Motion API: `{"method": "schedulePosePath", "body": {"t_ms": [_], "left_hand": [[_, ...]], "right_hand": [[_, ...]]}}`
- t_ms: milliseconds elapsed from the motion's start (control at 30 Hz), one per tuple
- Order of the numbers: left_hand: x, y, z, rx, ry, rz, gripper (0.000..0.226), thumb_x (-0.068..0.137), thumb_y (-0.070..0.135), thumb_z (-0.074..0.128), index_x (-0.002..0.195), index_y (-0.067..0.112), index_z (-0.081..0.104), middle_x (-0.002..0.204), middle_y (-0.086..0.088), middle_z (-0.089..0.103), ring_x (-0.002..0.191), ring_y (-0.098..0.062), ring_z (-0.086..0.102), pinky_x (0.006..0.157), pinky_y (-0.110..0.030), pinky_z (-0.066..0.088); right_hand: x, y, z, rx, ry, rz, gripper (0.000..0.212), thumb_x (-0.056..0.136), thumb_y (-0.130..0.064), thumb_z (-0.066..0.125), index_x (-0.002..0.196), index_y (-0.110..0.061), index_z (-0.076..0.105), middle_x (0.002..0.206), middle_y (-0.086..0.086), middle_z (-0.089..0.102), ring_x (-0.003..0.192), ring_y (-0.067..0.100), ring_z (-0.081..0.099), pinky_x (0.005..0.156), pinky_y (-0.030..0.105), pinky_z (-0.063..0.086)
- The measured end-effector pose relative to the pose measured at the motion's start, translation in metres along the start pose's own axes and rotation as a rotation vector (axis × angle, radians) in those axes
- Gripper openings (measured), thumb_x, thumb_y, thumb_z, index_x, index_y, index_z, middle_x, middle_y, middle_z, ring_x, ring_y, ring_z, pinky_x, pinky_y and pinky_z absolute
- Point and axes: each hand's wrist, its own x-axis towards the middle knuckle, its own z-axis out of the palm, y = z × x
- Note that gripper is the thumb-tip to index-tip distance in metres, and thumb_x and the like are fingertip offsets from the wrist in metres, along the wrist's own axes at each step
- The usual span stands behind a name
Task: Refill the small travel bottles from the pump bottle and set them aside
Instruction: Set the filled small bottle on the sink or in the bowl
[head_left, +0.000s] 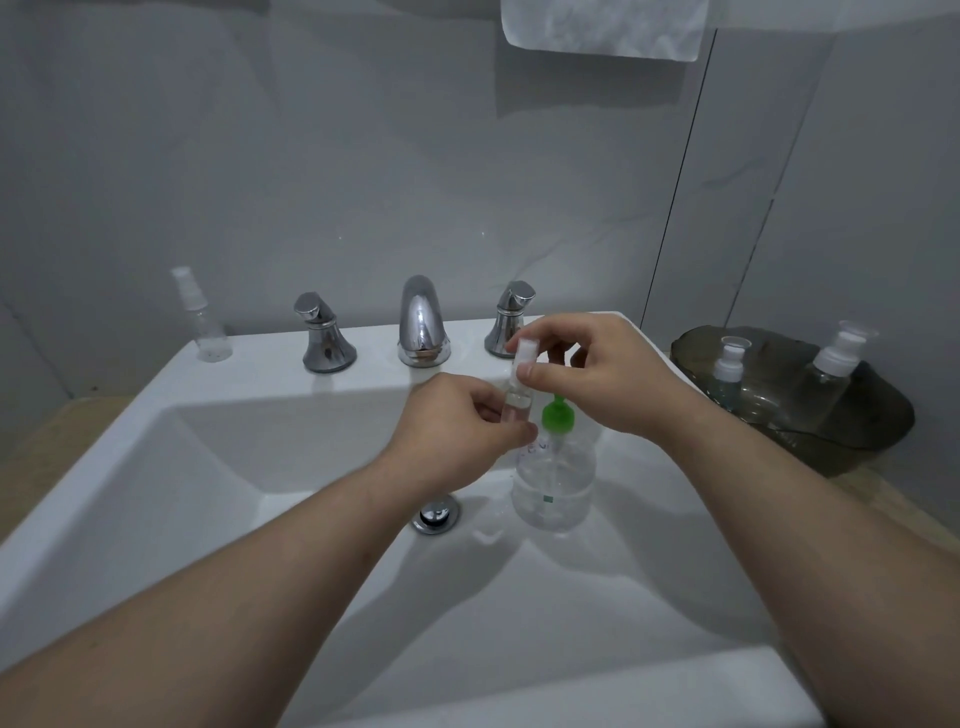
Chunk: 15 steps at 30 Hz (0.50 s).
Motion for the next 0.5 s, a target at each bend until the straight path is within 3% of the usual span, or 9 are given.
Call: {"method": "schedulePosePath", "body": {"t_ms": [100, 200, 367, 500], "left_hand": [[0.0007, -0.0012, 0.0001, -0.016, 0.018, 0.004, 0.011, 0.077, 0.027, 0.086, 0.077, 0.021, 0.077, 0.064, 0.007, 0.072, 0.058, -0.004, 0.063, 0.064, -0.026, 0.053], [0.0001, -0.0021, 0.0003, -0.008, 0.017, 0.004, 0.012, 0.076, 0.027, 0.087, 0.077, 0.021, 0.077, 0.066, 0.006, 0.073, 0.059, -0.004, 0.065, 0.064, -0.025, 0.053], [0.0008, -0.0028, 0.0015, 0.033, 0.036, 0.003, 0.014, 0.075, 0.029, 0.089, 0.078, 0.024, 0.076, 0.07, 0.009, 0.074, 0.06, 0.003, 0.064, 0.06, -0.016, 0.049], [0.001, -0.0027, 0.0005, 0.077, 0.046, 0.016, 0.015, 0.074, 0.033, 0.089, 0.081, 0.026, 0.078, 0.074, 0.012, 0.075, 0.067, 0.004, 0.067, 0.06, -0.01, 0.047]], "right_hand": [[-0.0002, -0.0011, -0.0001, 0.063, 0.008, 0.034, 0.018, 0.087, -0.015, 0.081, 0.098, -0.027, 0.075, 0.089, -0.007, 0.076, 0.077, 0.008, 0.067, 0.068, 0.022, 0.051], [-0.0015, -0.0019, 0.0001, 0.011, -0.015, 0.01, 0.03, 0.085, -0.021, 0.084, 0.111, -0.027, 0.07, 0.076, -0.006, 0.07, 0.06, 0.004, 0.052, 0.063, 0.019, 0.045], [0.0008, 0.0035, 0.0039, -0.113, 0.015, 0.016, 0.023, 0.082, -0.033, 0.087, 0.091, -0.028, 0.066, 0.067, -0.01, 0.055, 0.059, 0.002, 0.048, 0.059, 0.016, 0.04], [0.0022, 0.0054, 0.0047, -0.139, 0.027, 0.052, 0.024, 0.082, -0.036, 0.087, 0.086, -0.022, 0.068, 0.062, -0.019, 0.058, 0.058, 0.002, 0.048, 0.057, 0.015, 0.038]]}}
